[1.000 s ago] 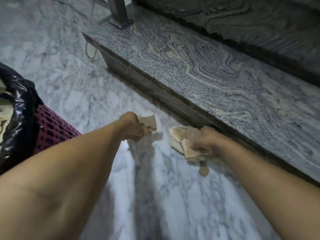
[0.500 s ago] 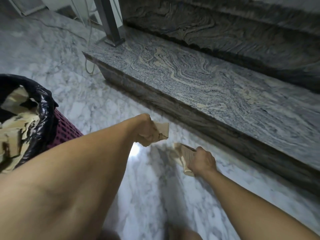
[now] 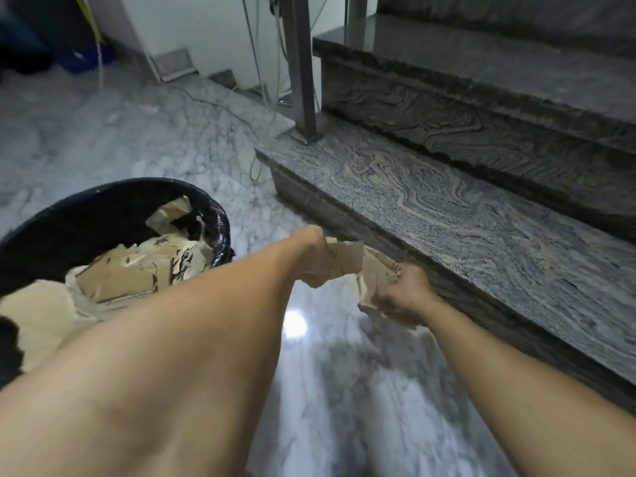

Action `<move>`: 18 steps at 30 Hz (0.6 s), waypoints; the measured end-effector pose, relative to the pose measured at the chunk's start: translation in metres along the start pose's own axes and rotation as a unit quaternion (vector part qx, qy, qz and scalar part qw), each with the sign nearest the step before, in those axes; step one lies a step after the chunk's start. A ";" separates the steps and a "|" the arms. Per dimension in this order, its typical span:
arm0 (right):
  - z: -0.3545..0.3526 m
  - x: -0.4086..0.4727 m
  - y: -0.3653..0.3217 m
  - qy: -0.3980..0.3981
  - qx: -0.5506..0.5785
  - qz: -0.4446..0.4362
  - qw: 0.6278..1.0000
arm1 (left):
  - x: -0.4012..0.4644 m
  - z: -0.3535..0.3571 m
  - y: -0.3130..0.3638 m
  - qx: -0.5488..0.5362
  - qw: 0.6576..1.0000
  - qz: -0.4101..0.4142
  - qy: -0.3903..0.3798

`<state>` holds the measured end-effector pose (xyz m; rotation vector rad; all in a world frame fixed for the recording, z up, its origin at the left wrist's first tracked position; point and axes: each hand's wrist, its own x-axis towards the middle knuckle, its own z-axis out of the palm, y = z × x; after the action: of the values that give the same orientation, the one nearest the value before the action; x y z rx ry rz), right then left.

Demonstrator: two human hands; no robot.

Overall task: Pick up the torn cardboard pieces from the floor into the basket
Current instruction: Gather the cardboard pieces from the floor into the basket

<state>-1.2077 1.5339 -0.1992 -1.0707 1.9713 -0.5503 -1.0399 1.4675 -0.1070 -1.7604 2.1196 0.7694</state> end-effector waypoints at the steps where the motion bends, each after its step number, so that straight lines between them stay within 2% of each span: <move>1: -0.006 -0.002 -0.020 -0.004 0.022 -0.015 1.000 | -0.008 -0.010 -0.001 -0.059 0.998 -0.008 0.023; 3: -0.011 -0.010 -0.065 -0.003 0.042 -0.049 0.998 | -0.023 -0.032 -0.015 -0.152 0.984 -0.006 0.093; 7: -0.007 -0.023 -0.133 0.015 0.061 -0.121 0.991 | -0.047 -0.059 -0.043 -0.245 0.951 0.011 0.188; 11: 0.011 -0.041 -0.193 0.017 0.097 -0.191 0.977 | -0.077 -0.085 -0.084 -0.273 0.915 -0.022 0.296; 14: 0.035 -0.064 -0.227 -0.005 0.118 -0.218 0.969 | -0.107 -0.096 -0.131 -0.270 0.898 -0.070 0.340; 18: 0.069 -0.090 -0.262 -0.042 0.122 -0.248 0.960 | -0.145 -0.093 -0.184 -0.267 0.889 -0.139 0.345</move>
<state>-0.9958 1.4671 -0.0201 -1.4072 1.5061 -0.9697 -0.8185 1.5132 0.0052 -2.9209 2.0600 0.7693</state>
